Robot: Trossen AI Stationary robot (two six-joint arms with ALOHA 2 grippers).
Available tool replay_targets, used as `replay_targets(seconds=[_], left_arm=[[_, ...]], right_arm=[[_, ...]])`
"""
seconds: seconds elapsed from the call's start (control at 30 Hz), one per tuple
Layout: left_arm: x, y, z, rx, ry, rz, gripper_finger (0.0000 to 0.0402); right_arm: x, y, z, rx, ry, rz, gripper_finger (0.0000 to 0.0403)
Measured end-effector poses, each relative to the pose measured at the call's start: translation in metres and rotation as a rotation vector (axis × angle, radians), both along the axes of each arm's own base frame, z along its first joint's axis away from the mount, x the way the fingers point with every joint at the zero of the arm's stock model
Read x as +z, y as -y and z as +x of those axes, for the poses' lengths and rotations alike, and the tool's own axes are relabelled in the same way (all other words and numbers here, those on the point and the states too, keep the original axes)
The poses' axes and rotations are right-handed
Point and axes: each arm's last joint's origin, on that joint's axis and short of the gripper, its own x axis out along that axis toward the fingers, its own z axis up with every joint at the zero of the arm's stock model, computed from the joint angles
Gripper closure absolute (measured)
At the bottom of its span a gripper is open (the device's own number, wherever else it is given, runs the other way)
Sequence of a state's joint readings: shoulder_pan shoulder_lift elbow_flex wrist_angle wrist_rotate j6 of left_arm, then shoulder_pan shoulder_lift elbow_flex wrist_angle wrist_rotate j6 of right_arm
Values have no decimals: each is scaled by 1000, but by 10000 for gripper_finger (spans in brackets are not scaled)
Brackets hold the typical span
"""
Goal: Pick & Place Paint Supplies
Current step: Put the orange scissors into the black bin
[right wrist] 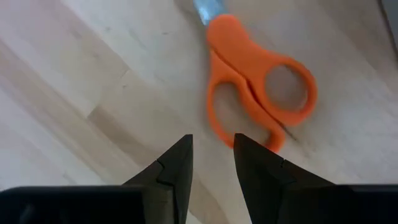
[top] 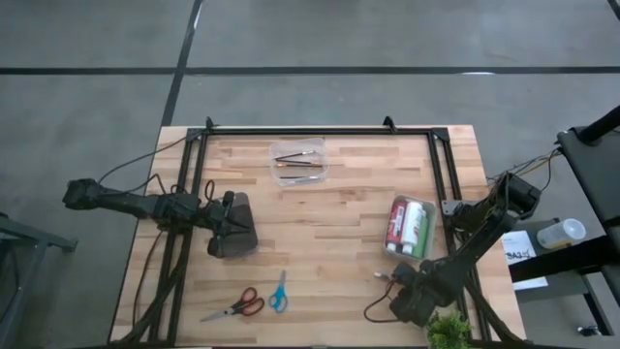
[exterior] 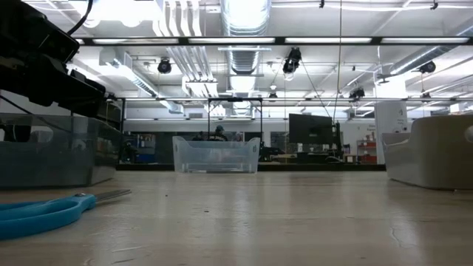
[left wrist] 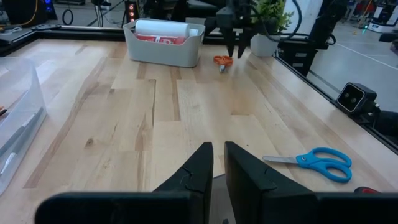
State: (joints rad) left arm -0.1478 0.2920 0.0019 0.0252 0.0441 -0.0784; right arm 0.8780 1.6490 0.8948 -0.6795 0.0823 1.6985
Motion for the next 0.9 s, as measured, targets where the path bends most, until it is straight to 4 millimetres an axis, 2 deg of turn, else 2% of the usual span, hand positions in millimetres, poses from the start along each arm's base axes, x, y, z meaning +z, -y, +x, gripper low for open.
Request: replay_targets(seconds=[0.5,0.6,0.77,0.9], left_arm=[[0,0,0,1,0,0,351],[0,0,0,0,-1,0,351],[0,0,0,0,-1,0,351],[0,0,0,1,-1,0,351]], right_arm=[[-13,7,2,-37,-6,7,293],[-12,8,3,-43,-22,8,316],[-13,10,2,-52,-36,-7,381],[-13,10,2,-73,-36,-5,388]])
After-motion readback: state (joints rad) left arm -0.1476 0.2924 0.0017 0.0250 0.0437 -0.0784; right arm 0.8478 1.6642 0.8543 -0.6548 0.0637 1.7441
